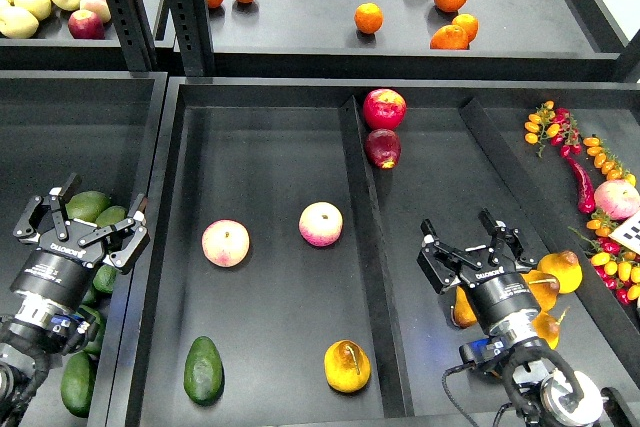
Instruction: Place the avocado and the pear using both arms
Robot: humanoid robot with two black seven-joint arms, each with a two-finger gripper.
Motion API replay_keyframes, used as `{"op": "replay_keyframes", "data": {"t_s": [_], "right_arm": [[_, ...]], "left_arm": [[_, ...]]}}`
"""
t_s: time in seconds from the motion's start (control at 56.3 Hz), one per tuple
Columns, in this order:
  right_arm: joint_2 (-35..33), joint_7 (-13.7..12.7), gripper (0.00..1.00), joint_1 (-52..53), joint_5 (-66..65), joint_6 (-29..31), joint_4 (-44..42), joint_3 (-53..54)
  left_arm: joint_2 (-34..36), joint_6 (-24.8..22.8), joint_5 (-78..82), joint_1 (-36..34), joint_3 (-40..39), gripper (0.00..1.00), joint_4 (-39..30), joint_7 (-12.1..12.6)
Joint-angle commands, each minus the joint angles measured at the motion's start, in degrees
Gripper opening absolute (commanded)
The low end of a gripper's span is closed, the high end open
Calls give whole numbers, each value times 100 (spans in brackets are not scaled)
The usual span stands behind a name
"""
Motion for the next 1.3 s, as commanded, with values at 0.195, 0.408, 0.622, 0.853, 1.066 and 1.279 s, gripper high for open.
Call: {"op": "replay_keyframes", "data": {"t_s": [0.195,0.408,0.622,0.853,1.066,1.279], "right_arm": [[0,1,100,9,17,8,-94,-53],[0,1,100,9,25,17,-59,9],[0,1,100,-18,17,8,-68,123],[0,1,100,-18,17,-62,-76,123],[0,1,100,53,25,-273,-173,263],[0,1,100,97,52,-475,-156,474]], "left_arm": [[1115,0,943,-706,822,100,-227,318],[1748,0,952,-1401,1296,100,-184,678],[2486,0,1048,-1840,2350,100,-175,1188],[3093,0,1883,-2499,3467,100,-245,1215],[3375,0,2507,-4071,4750,100,-544,1264],[3313,0,2604,-5908,6621,100,-570,1264]]}}
